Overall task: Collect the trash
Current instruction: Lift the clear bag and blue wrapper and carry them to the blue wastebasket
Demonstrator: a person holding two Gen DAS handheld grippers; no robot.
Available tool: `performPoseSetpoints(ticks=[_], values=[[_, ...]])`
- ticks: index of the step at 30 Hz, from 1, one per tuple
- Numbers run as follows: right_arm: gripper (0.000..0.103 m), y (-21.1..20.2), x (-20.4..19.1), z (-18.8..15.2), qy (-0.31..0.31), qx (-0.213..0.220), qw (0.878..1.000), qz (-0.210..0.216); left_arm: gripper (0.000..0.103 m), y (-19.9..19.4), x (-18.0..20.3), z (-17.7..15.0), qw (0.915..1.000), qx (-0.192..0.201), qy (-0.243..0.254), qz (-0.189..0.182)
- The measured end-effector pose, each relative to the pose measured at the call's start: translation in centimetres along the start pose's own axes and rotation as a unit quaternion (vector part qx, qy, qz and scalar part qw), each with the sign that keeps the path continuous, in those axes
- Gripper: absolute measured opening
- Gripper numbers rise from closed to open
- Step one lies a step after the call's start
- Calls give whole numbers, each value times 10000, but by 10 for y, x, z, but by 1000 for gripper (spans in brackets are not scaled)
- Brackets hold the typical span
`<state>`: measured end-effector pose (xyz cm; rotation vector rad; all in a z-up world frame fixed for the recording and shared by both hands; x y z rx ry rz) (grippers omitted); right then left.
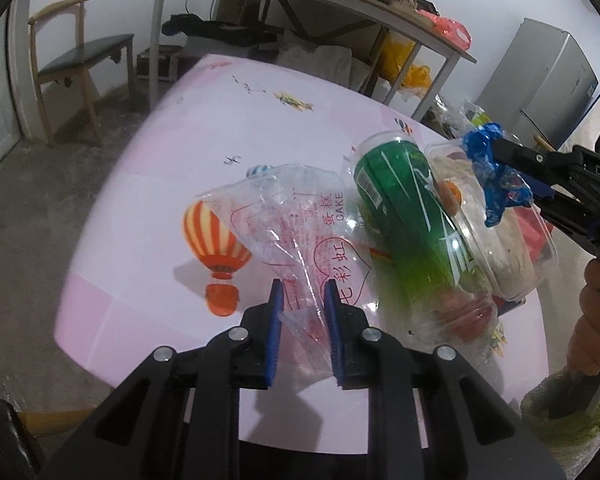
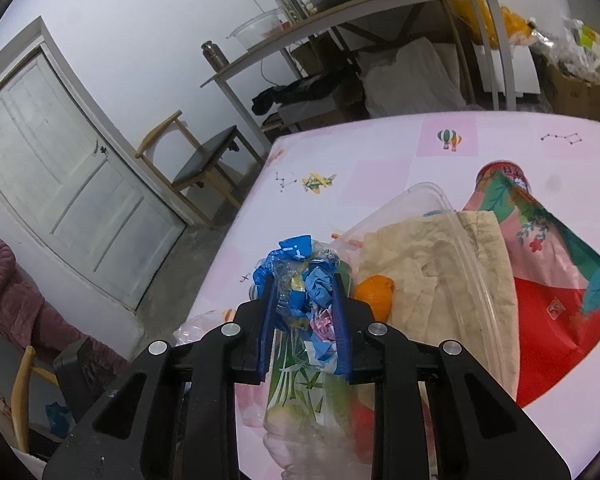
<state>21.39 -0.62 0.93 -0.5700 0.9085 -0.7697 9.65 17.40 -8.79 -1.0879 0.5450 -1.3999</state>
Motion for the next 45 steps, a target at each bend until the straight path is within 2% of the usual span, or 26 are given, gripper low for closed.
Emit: performPoseSetpoints(ticks=[10,22,31,45], values=[[24,-15,-2,-3,-47,203,9998,-24,19,-25,5,-2,9991,362,95,179],[24,-27,2,-8,-77,325,9994,-20,19,-25,7,-4,9990,351,106,258],[24,-31,1,-10,-89,352,9993,9,19,-38,8,1,9978,546,107,364],[24,-58,-5,-13,-193,593,9980,125,19,-73,27,12,9942,1007,310,193]])
Point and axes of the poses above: each gripper's, at about its wrist camera, not at the fingertips, and y roughly the way its jaws point, x to its right, z to its top, the point moved 3 cm from there along y, roughly the way its jaws point, and after that the axes turned 9 degrees about -x, right-handed, at the moved point
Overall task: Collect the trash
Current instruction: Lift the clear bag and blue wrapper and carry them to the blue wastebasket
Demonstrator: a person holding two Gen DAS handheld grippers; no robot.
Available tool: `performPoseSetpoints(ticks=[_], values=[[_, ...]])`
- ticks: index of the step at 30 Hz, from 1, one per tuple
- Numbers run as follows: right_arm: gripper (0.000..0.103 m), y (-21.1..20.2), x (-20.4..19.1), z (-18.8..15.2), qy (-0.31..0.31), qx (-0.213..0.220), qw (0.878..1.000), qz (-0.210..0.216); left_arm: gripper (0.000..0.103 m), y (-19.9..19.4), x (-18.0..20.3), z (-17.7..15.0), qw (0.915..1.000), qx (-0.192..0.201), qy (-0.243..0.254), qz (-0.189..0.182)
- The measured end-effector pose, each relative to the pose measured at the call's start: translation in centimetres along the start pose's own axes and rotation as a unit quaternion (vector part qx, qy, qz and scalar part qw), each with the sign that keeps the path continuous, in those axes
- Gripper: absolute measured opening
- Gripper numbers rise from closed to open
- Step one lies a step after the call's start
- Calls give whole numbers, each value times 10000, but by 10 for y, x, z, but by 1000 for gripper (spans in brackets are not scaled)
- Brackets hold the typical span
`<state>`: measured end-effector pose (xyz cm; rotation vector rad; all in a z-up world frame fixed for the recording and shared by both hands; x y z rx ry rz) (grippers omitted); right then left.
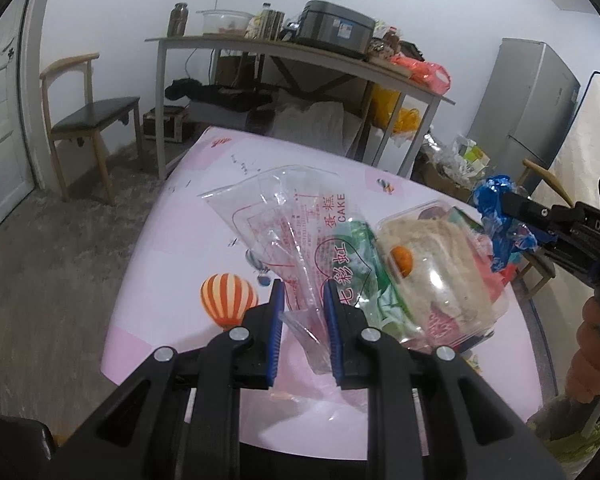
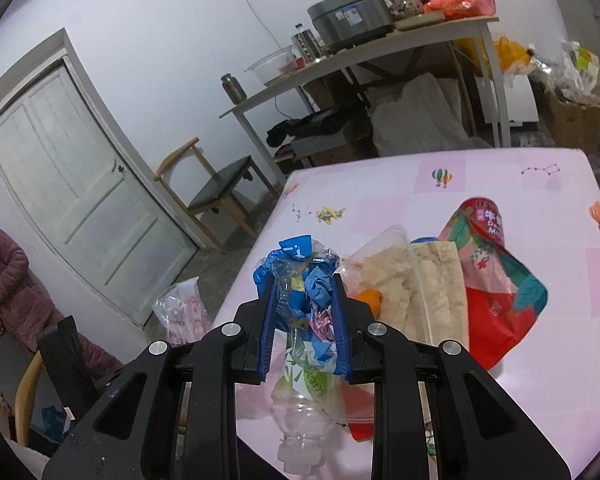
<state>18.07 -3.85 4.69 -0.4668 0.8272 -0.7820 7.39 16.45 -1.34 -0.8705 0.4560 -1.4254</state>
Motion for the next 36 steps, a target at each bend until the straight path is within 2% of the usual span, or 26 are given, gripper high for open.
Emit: performPoseSetpoints(ticks=[9,22,36], values=[[24,-28,4,-4,-2,267,9996,-64,19,-6,14,5,9997,79,175,-132],[24,-78,26,-13,184,745,9967,-277,19,-22,55,14,9970,323,597,-360],[24,-133,71,-40,683,1175,9879,-745,19,-28,125,30,9886,454,1217,-756]])
Point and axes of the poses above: each gripper's, at about its wrist camera, not at the fingertips, and y roughly the way its jaws point, x to its right, z to its top, the point moved 3 cm from there along y, roughly the way its jaws point, and after that the axes turned 9 degrees about -x, right-handed, at the moved point
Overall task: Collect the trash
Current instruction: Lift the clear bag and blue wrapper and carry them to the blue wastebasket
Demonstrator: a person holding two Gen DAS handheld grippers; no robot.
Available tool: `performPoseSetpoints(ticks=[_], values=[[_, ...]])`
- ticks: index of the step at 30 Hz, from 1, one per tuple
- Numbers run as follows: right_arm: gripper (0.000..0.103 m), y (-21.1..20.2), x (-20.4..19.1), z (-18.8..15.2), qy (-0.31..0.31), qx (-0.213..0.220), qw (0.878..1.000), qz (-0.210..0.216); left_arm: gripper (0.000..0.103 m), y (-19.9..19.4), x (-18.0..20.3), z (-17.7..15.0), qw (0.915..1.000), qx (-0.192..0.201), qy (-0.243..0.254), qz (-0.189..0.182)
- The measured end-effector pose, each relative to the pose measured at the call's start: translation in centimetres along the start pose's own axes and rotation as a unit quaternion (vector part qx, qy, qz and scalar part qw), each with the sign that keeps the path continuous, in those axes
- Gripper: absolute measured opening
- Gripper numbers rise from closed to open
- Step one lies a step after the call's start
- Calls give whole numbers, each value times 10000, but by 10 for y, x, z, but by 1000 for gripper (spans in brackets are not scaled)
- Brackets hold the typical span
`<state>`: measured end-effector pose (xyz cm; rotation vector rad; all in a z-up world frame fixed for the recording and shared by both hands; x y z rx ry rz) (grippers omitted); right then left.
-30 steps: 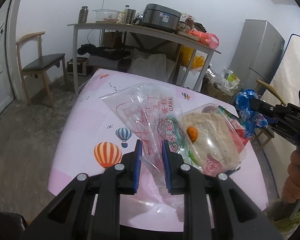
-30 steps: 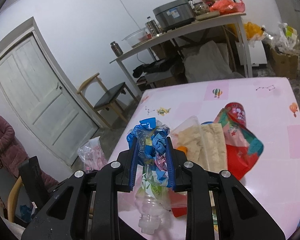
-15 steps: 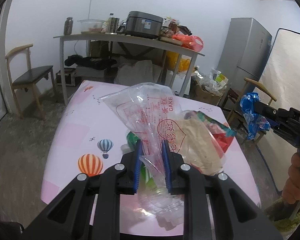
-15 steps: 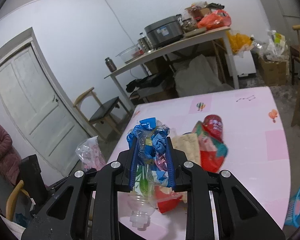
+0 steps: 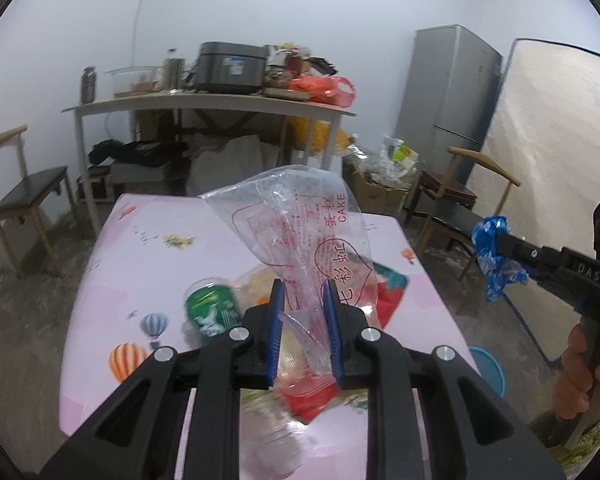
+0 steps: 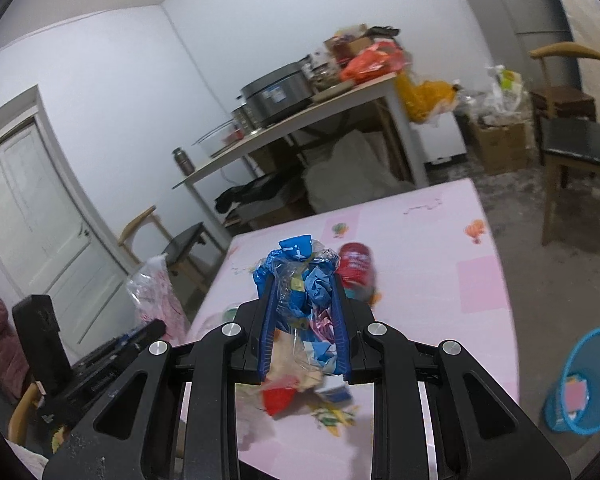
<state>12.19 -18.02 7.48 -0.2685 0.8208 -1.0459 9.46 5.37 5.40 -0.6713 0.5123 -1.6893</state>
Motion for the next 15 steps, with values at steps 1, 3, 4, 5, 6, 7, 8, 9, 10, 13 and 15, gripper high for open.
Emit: performPoseSetpoints(ticks=[1,3,4,5,6,7,8,9,10,13,15], values=[[24,-5,6,-2,64,37,10000,-51,19,2,10,4,9999,-9,75,-82],[24,-13,18,-4,191,108,9997,-141,19,4,22,8,9997,-11,170,-175],[24,-19,26,-6,277,152,9993,-194,19,5,31,11,9994,-9,248,-247],[24,-24,32,-8,359,191,9989,-242,19,6,42,13,9989,-13,336,-329],[24,-28,38,-10,432,223,9984,-277,19,7,49,16,9984,-15,403,-387],[24,-33,44,-12,524,259,9978,-311,19,7,61,19,9975,-21,516,-492],[24,-40,52,-15,620,312,9969,-360,19,9,72,22,9964,-39,607,-589],[24,-49,62,-18,740,383,9955,-460,19,11,84,26,9950,-70,709,-705],[24,-55,69,-20,822,436,9943,-519,19,12,93,28,9937,-88,793,-790],[24,-81,97,-31,1197,591,9881,-757,19,21,132,40,9863,-251,1127,-1181],[24,-99,118,-39,1455,686,9819,-999,19,31,163,44,9770,-513,1336,-1579]])
Point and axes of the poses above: each gripper's, at about its wrist camera, not at the fingertips, and y roughly the way its jaws point, x to its right, z to its top, the point moved 3 cm from there along y, roughly the way its jaws point, and after that the axes turned 9 degrees about -x, right-handed, at the moved point
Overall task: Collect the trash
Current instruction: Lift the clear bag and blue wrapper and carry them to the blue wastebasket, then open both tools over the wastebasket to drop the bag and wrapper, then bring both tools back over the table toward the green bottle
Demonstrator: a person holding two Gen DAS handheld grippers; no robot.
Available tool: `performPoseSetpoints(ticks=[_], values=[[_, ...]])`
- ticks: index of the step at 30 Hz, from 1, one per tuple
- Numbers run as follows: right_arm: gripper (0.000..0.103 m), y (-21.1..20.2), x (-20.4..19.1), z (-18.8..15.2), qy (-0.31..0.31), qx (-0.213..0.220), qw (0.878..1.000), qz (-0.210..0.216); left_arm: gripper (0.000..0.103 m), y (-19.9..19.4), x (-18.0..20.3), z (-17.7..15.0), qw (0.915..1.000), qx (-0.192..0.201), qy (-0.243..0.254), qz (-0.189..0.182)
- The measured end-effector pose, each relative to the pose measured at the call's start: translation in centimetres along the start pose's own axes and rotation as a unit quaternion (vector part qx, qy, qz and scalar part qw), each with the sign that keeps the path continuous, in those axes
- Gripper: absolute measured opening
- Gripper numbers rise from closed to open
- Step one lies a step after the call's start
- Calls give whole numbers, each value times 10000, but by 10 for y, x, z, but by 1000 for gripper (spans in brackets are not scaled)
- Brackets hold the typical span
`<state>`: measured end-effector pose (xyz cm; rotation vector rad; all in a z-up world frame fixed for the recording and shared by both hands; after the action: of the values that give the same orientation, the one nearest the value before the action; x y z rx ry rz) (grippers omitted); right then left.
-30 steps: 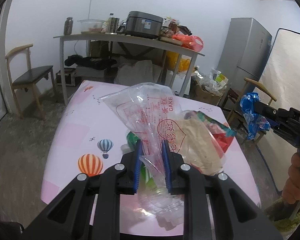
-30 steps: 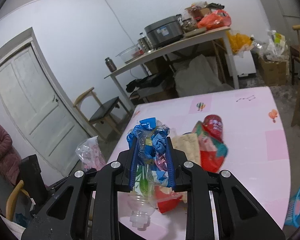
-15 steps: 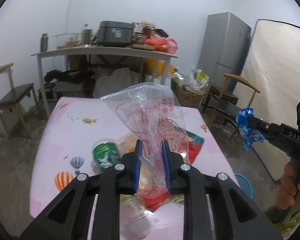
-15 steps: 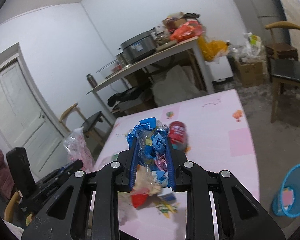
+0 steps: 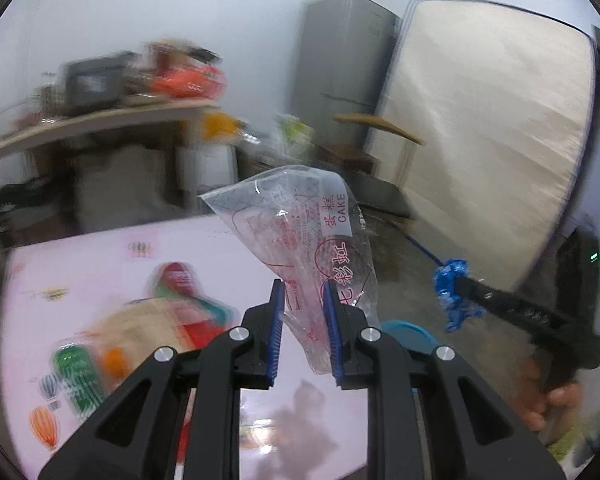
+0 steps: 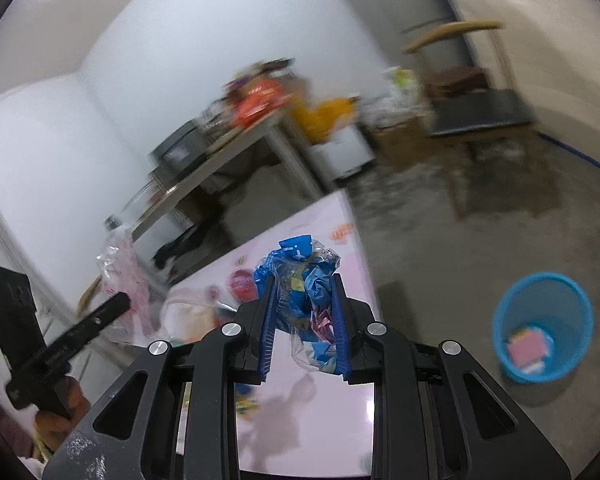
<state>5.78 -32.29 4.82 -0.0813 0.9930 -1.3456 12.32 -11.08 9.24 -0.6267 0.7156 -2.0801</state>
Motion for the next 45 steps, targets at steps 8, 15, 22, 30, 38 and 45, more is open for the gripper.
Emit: performPoseSetpoints(ticks=[8,15,22,30,38,45], values=[[24,-32,139,-28,1583,-38,9845,-754,19,122,121,23,9799,-1445,989,-958],[24,14,247,-52,2854,-583,9541,-702,19,266,202,-6,9443,-2845,1393,-890],[37,63,339,-28,3360,-698,9352,-874,24,360,257,-13,9342,-3070,1522,-996],[66,99,399,-49,3712,-802,9154,-1335,49,389,252,-13,9343,-3163,1279,-1035],[67,74,373,-51,3408,-394,9298,-1333,56,317,228,18,9551,-2450,1381,-928],[83,15,244,-37,1918,132,9763,-996,77,174,169,12,9749,-1379,1735,-198]])
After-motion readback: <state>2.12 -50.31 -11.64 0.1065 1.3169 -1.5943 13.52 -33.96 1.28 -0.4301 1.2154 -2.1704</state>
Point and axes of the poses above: each gripper's, at about its wrist camera, not at the fingertips, and y roughly the way its jaws point, x to its right, z to its top, the point moved 3 cm from there along y, roughly the way its jaws point, and after that the axes turned 9 degrees about -x, right-handed, at the moved point
